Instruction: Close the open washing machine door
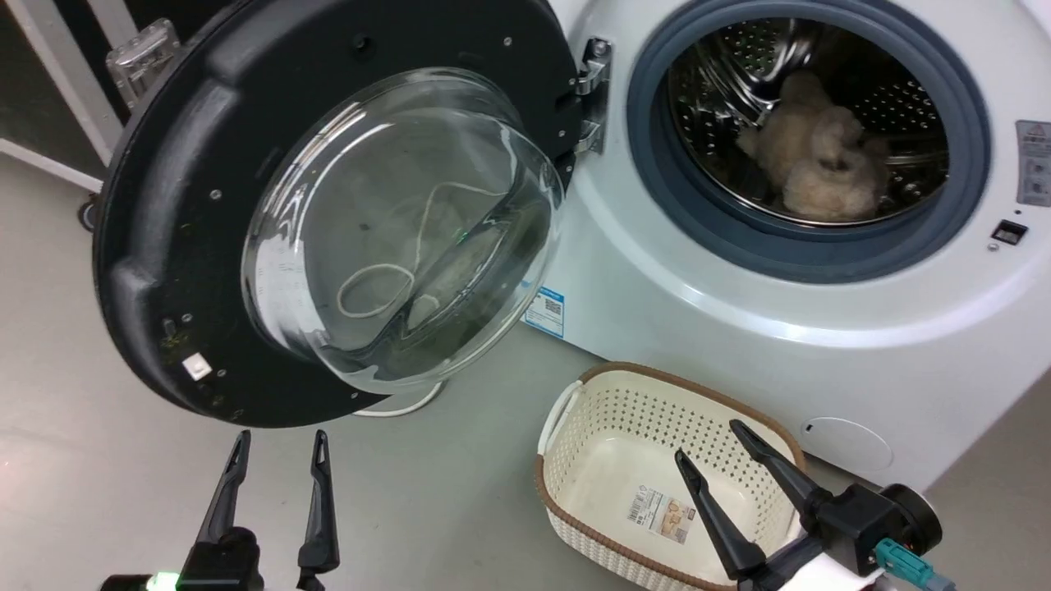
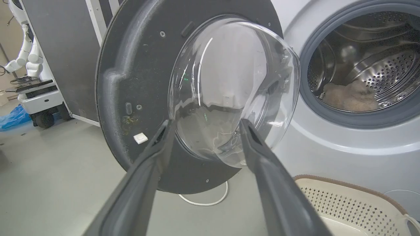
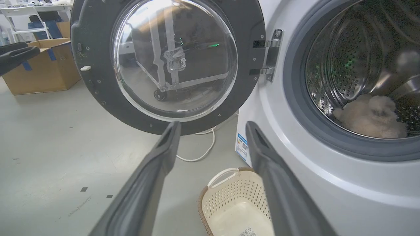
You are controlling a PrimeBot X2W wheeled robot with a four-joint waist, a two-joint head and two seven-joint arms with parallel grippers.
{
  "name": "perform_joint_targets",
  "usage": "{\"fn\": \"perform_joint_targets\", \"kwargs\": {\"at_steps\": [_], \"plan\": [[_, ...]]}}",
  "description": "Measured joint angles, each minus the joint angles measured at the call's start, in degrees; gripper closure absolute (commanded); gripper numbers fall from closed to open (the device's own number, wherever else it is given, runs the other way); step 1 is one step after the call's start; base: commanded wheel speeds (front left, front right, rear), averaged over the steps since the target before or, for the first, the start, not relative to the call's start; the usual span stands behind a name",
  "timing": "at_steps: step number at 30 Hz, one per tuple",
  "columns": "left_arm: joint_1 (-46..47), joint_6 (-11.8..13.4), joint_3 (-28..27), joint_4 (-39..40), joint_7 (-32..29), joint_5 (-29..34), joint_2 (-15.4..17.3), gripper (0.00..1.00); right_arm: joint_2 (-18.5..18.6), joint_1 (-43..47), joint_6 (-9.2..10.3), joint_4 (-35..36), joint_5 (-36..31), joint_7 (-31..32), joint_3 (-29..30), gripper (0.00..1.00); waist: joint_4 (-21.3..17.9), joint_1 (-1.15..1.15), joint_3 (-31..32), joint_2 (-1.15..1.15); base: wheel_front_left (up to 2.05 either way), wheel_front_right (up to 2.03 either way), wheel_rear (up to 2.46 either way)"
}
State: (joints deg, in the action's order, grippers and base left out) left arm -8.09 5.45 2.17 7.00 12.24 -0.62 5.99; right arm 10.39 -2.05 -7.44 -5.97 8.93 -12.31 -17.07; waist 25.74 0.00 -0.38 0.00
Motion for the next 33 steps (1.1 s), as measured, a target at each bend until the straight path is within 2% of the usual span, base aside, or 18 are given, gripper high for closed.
{"fn": "perform_joint_targets", "kwargs": {"at_steps": [2,3,4,10,13,20,24,28,33], "plan": [[-0.23,0.02,0.08,0.03,0.34,-0.01,0.03,0.0,0.14,0.0,0.0,-0.12,0.23,-0.24,-0.19,0.0,0.5,0.0,-0.02,0.0,0.0,0.0,0.0],[-0.48,-0.01,0.14,-0.2,0.7,-0.78,0.02,0.57,0.15,0.02,0.0,-0.57,0.75,-0.68,-0.1,0.0,1.22,0.0,-0.06,0.0,0.0,0.0,0.0],[-0.52,-0.09,0.26,-0.32,0.85,-0.91,0.05,0.99,0.16,0.02,0.0,-0.63,0.76,-0.76,-0.15,0.0,1.49,0.0,-0.1,0.0,0.0,0.0,0.0],[-0.52,-0.22,0.34,1.56,1.54,-2.34,-0.18,1.0,0.29,0.14,0.0,-0.68,1.15,-1.51,-0.54,0.0,3.09,0.0,-0.42,0.0,0.0,0.0,0.0],[-0.2,-1.21,-1.1,3.86,1.96,-4.12,-0.31,1.0,0.32,0.39,0.0,-0.63,1.24,-1.92,-0.25,0.0,3.9,0.0,-0.59,0.0,0.0,0.0,0.0],[8.0,-6.83,-6.98,5.72,2.5,-10.95,2.33,1.0,0.66,2.21,0.0,0.71,1.21,-2.43,2.4,0.0,4.72,0.0,-2.69,0.0,0.0,0.0,0.0],[15.35,-8.25,-13.92,3.87,1.25,-19.46,5.41,1.0,1.4,2.43,0.0,1.51,1.02,-2.44,2.32,0.0,3.37,0.0,-4.4,0.0,0.0,0.0,0.0],[23.08,-8.62,-21.97,-0.13,-4.9,-30.8,8.91,1.0,2.3,2.07,0.0,2.37,1.35,-2.44,3.1,0.0,0.62,0.02,-6.77,0.0,0.0,0.0,0.0],[30.97,-6.19,-31.23,-9.69,-14.62,-44.33,13.44,1.0,3.64,1.62,0.0,2.48,1.67,-2.44,3.41,0.0,-2.78,0.01,-9.23,0.0,0.0,0.0,0.0]]}}
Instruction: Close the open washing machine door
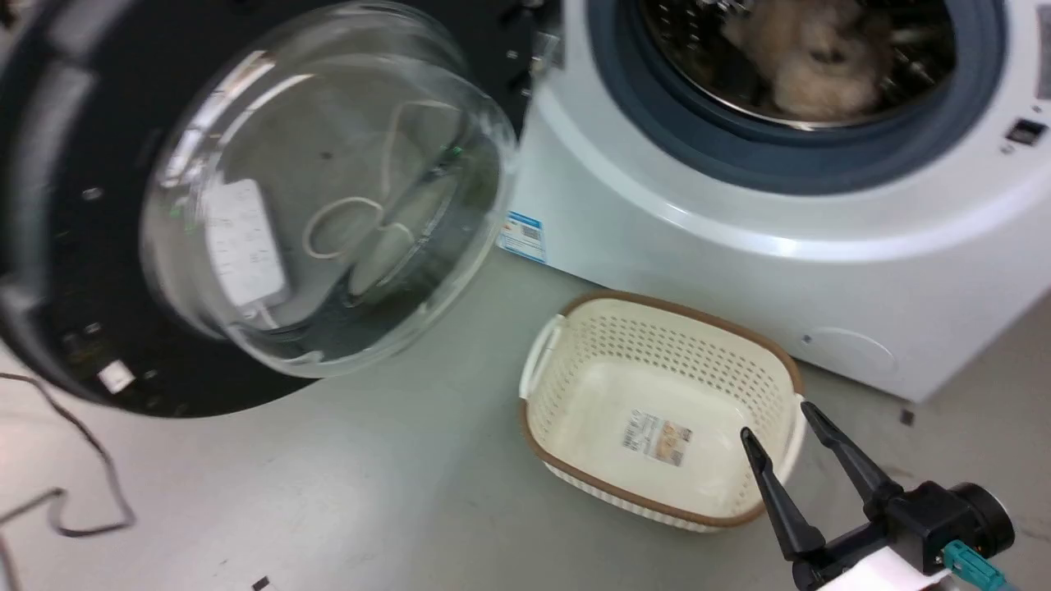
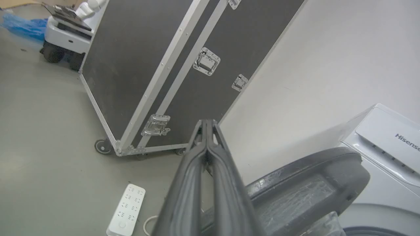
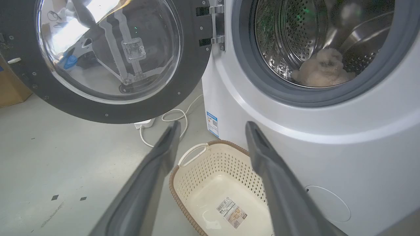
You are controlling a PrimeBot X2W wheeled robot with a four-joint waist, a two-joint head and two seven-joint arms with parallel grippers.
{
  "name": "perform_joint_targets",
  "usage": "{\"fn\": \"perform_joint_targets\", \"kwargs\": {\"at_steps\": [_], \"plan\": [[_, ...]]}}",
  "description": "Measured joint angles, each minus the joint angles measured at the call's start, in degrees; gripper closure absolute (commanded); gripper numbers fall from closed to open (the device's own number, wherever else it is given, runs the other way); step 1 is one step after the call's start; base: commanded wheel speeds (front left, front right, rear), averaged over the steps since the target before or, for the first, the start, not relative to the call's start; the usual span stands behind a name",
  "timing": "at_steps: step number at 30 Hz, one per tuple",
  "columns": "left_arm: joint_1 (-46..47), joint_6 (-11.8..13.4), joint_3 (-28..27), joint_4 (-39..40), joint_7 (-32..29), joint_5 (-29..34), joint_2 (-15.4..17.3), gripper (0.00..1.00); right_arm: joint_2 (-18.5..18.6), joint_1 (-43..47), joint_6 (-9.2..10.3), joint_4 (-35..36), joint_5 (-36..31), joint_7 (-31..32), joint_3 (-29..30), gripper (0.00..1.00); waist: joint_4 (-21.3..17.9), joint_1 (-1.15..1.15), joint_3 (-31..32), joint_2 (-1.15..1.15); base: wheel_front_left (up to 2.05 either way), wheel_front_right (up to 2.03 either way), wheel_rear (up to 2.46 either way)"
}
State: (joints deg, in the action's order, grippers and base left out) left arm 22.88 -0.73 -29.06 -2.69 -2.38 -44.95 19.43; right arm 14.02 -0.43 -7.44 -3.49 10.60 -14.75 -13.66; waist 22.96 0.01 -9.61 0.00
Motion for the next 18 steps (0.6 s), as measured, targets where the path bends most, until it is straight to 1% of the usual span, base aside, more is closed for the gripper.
{"fn": "perform_joint_targets", "kwargs": {"at_steps": [2,5,7,10,14,18], "plan": [[2.03,0.93,-2.26,-3.96,-3.53,-3.94,1.69,1.0,0.27,-0.31,0.0,0.03,0.08,0.0,-0.1,0.0,-1.22,0.0,-0.68,0.0,0.0,0.0,0.0],[3.73,2.37,-5.0,-9.77,-8.17,-7.68,4.45,1.0,0.52,-0.74,0.0,0.0,0.19,0.0,-0.52,0.0,-2.77,-0.01,-1.38,0.0,0.0,0.0,0.0],[4.91,3.8,-6.68,-13.66,-12.33,-11.55,4.97,1.0,0.64,-0.99,0.0,0.02,0.45,0.0,-0.67,0.0,-3.54,0.0,-1.65,0.0,0.0,0.0,0.0],[6.76,6.46,-8.76,-18.71,-19.8,-18.44,4.41,1.0,0.93,-1.0,0.0,0.02,0.57,0.0,-0.69,0.0,-4.07,-0.01,-1.92,0.0,0.0,0.0,0.0],[6.81,6.6,-9.05,-21.85,-26.55,-22.42,4.63,1.0,1.75,-1.0,0.0,-0.02,0.57,0.0,-1.09,0.0,-4.24,-0.01,-2.25,0.0,0.0,0.0,0.0],[6.61,5.21,-7.9,-21.54,-33.32,-25.7,4.22,1.0,2.14,-0.98,0.0,-0.08,0.6,0.0,-1.19,0.0,-4.11,-0.01,-2.02,0.0,0.0,0.0,0.0]]}}
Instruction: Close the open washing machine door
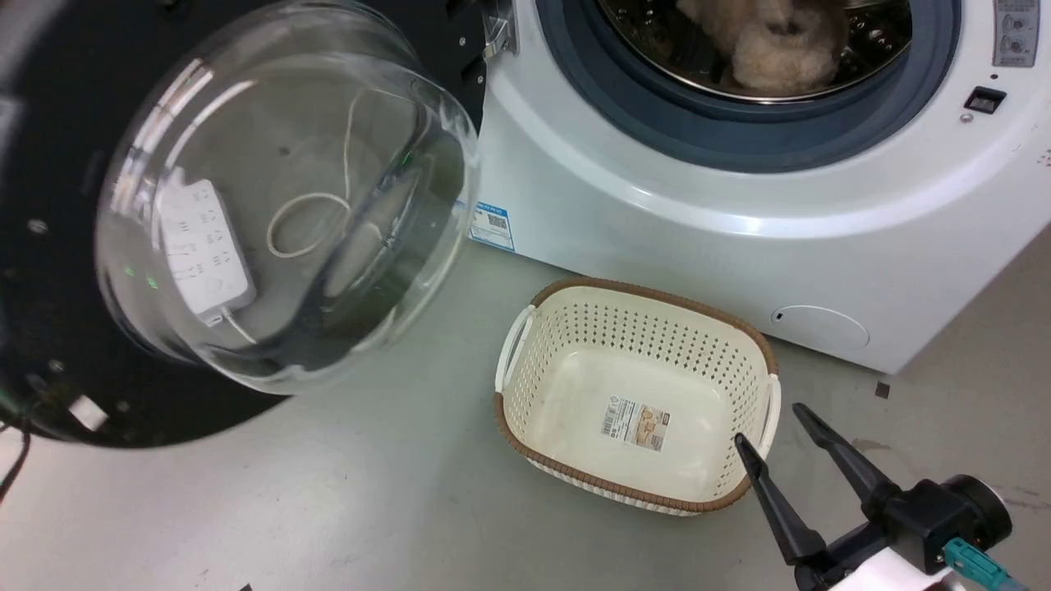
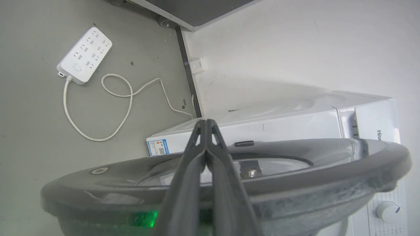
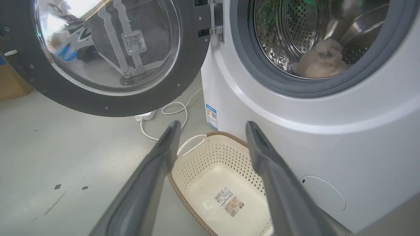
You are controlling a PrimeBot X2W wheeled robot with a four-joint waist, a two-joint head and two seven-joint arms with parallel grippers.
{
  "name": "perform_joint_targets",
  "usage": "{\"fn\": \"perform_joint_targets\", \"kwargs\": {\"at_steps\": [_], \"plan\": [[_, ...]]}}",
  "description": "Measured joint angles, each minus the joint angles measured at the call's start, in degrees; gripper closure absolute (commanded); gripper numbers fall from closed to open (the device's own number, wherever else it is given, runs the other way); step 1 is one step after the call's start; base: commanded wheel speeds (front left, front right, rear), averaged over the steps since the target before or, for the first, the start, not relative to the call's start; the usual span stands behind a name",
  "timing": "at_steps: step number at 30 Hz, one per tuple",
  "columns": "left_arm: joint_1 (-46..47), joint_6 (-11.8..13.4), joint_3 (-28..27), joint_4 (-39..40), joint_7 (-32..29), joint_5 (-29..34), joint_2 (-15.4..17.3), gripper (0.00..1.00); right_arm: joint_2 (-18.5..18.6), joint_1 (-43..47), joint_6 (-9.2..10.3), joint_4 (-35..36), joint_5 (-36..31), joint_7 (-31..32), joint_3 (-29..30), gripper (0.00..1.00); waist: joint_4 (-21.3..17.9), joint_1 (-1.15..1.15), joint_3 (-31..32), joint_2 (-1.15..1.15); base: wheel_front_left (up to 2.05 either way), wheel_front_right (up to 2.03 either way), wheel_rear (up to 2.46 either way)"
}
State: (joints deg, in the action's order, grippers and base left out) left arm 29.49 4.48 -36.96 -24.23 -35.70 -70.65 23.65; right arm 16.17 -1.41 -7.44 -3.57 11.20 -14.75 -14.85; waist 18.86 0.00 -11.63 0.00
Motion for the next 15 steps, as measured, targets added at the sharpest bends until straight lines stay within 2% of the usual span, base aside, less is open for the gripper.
{"fn": "perform_joint_targets", "kwargs": {"at_steps": [3,6,7,11,15], "plan": [[-0.76,-0.64,1.36,1.47,-4.33,-1.56,-0.78,1.0,-0.04,0.02,0.0,-0.31,0.0,0.0,-0.16,0.0,0.1,0.0,0.71,0.0,0.0,0.0,0.0],[-2.72,-0.68,2.71,3.63,-9.7,-4.24,-3.1,1.0,-0.4,0.07,0.0,-0.79,0.22,0.0,0.1,0.0,0.11,0.0,2.04,0.0,0.0,0.0,0.0],[-6.25,-0.57,4.75,6.88,-15.84,-6.54,-5.25,1.0,-1.46,0.38,0.0,-1.6,0.47,0.0,0.85,0.0,0.19,0.0,3.86,0.0,0.0,0.0,0.0],[-11.45,-0.53,6.27,11.96,-20.43,-7.83,-7.36,1.0,-3.43,1.56,0.0,-2.93,0.29,0.0,1.37,0.0,0.21,-0.01,7.02,0.0,0.0,0.0,0.0],[-16.59,-0.38,8.51,17.68,-22.83,-8.67,-11.33,1.0,-5.67,2.68,0.0,-3.93,-0.46,0.0,2.27,0.0,-0.08,-0.01,10.46,0.0,0.0,0.0,0.0]]}}
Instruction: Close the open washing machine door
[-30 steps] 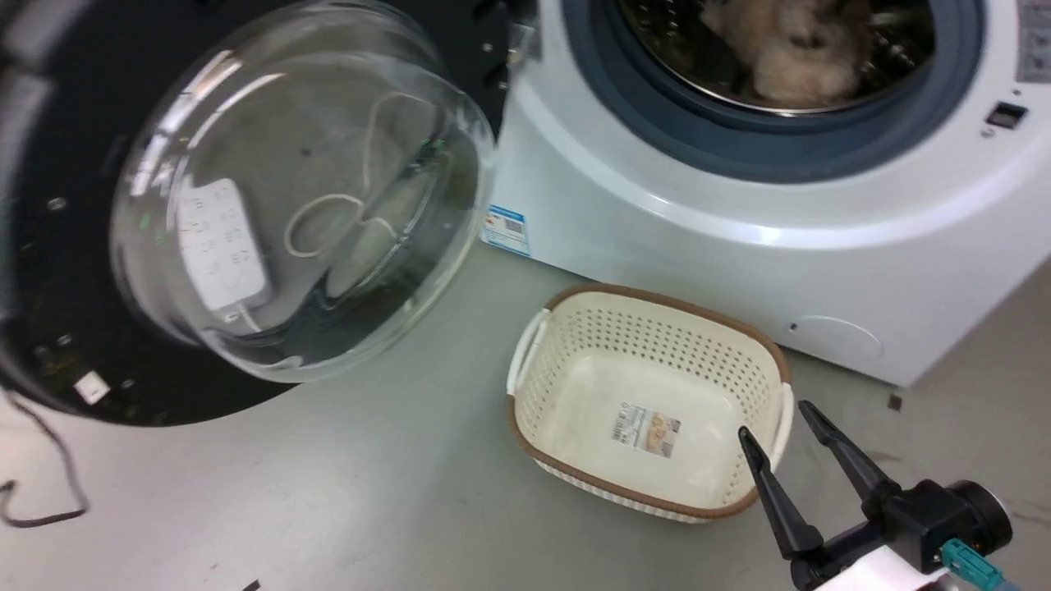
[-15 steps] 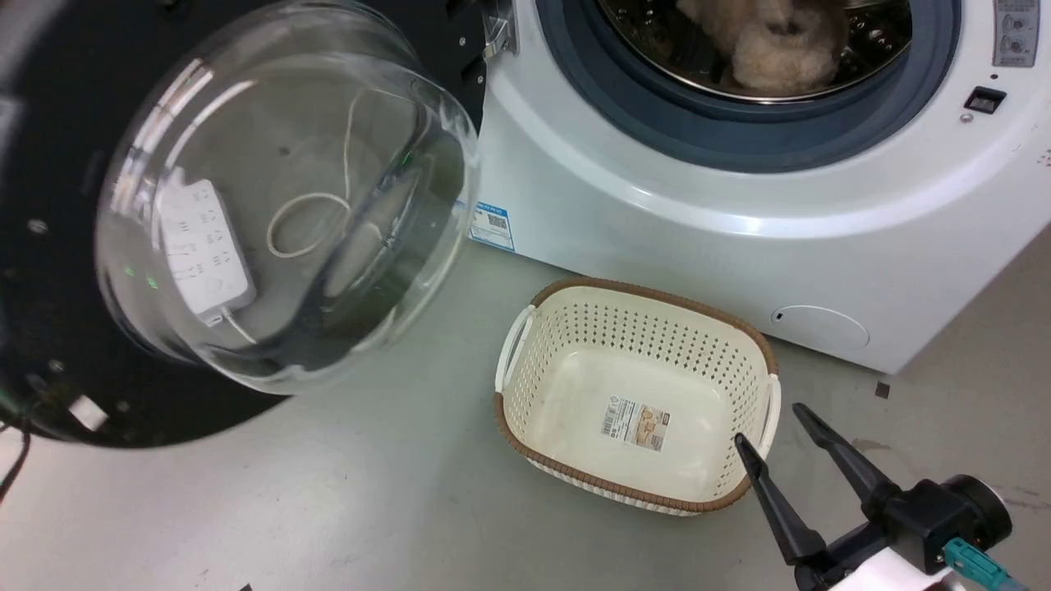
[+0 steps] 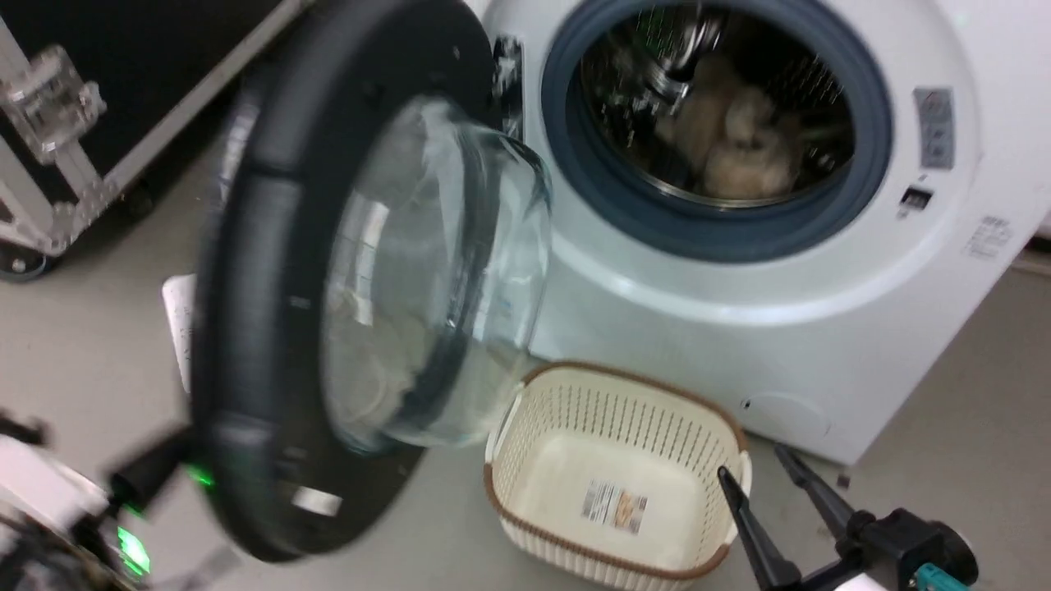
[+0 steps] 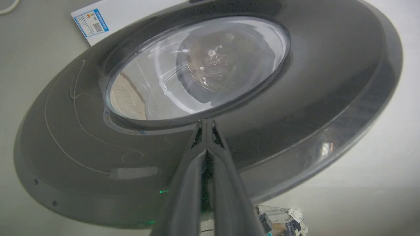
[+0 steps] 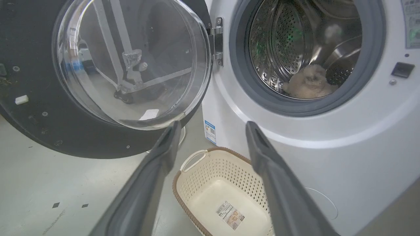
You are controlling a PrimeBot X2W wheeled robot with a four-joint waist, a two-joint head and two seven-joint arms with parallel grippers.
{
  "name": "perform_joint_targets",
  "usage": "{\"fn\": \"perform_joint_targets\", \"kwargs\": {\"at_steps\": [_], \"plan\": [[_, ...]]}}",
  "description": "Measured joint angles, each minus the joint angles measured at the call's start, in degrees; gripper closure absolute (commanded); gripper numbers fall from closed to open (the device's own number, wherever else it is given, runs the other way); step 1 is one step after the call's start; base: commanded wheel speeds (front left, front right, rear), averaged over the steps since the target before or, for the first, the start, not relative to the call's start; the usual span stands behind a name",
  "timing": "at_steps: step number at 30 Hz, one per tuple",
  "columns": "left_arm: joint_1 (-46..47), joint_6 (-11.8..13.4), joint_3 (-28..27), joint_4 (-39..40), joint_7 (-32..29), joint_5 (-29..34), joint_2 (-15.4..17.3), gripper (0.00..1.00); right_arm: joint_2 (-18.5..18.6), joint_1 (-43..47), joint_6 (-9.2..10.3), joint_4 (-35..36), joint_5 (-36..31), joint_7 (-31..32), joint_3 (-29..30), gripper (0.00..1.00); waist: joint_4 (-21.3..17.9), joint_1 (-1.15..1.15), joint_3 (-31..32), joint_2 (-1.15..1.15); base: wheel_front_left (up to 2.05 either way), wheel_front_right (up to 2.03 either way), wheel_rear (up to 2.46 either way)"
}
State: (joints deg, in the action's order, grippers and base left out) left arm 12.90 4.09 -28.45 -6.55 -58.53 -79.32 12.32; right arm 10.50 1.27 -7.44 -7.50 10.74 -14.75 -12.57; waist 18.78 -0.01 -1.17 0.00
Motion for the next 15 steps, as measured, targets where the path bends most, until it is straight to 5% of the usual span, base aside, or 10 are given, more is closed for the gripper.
{"fn": "perform_joint_targets", "kwargs": {"at_steps": [6,15], "plan": [[-8.75,-0.47,5.95,7.53,-0.87,-0.55,-7.84,1.0,-1.32,0.54,0.0,-0.18,-1.68,0.0,1.55,0.0,-2.68,0.0,2.9,0.0,0.0,0.0,0.0],[-15.53,-4.39,20.73,8.15,9.93,-11.54,-9.17,1.0,-0.13,0.64,-0.01,0.13,-2.22,0.0,2.61,0.0,-11.19,0.0,2.89,0.0,0.0,0.0,0.0]]}}
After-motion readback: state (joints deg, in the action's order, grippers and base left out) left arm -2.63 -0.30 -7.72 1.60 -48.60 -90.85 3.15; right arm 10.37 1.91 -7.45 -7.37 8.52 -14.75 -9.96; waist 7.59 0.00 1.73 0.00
